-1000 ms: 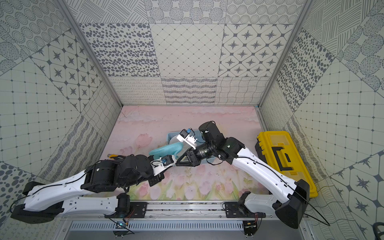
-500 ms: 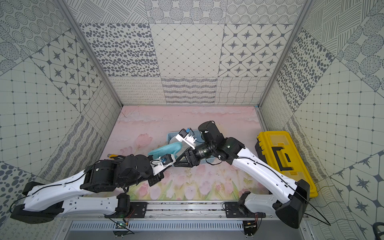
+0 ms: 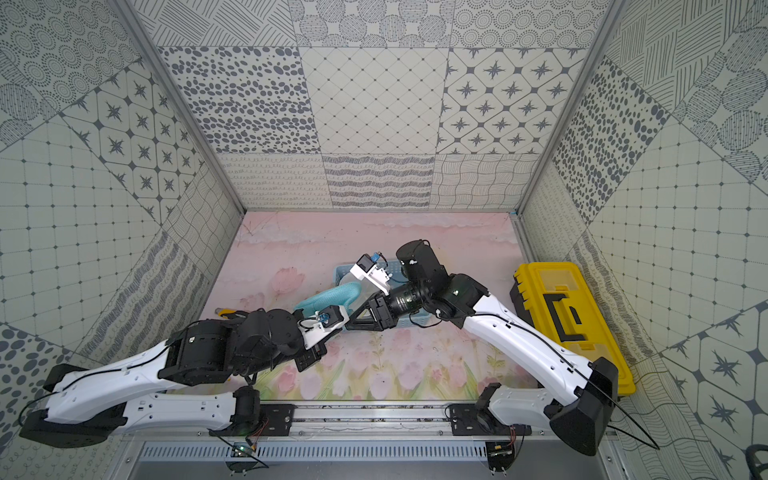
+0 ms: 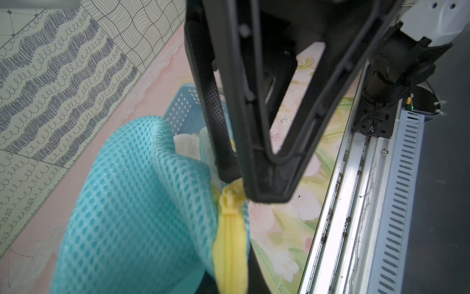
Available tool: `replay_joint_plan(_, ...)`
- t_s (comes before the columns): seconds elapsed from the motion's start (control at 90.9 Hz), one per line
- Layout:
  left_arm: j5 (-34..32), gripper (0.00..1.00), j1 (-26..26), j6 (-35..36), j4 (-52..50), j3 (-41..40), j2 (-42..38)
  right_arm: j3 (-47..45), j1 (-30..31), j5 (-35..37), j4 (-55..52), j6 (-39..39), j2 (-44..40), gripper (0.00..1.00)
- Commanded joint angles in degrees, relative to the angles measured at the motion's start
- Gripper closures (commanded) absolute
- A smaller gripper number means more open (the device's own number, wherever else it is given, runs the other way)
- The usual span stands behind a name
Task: Turn the laundry bag inside out
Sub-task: Zip the zipper on the laundry bag.
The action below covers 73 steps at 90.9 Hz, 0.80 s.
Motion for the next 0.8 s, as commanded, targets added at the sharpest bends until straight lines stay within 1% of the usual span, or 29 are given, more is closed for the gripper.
replay_joint_plan(0.0,2.99,1.0,-0.19,-0.26,2.19,1.46,1.5,2.75,0.34,2.46,2.49,-2.05,1.13,0.67)
replay_joint_plan(0.077,2.97,1.0,-0.16,-0.51,1.92,1.61,2.04,2.9,0.4,2.78,2.01,-2.38,1.37,0.71)
replay_joint_plan(0.154,2.82,1.0,-0.11,-0.69,1.9,1.72,2.26,3.02,0.47,2.86,1.86,-2.52,1.59,0.72)
replay_joint_plan(0.33,2.71,1.0,-0.12,-0.8,1.93,1.98,1.98,3.12,0.44,3.54,1.64,-2.74,1.77,0.81)
replay_joint_plan(0.44,2.83,1.0,-0.18,-1.01,1.09,2.16,2.04,3.03,0.35,4.07,1.59,-2.58,1.78,0.85)
replay_joint_plan(0.627,2.77,1.0,-0.17,-1.49,0.09,2.16,1.83,3.15,-0.28,4.26,1.19,-2.65,1.7,0.89)
replay_joint_plan(0.792,2.28,1.0,-0.12,-1.79,-0.82,2.08,1.64,3.24,-0.91,5.26,0.45,-2.51,1.14,0.96)
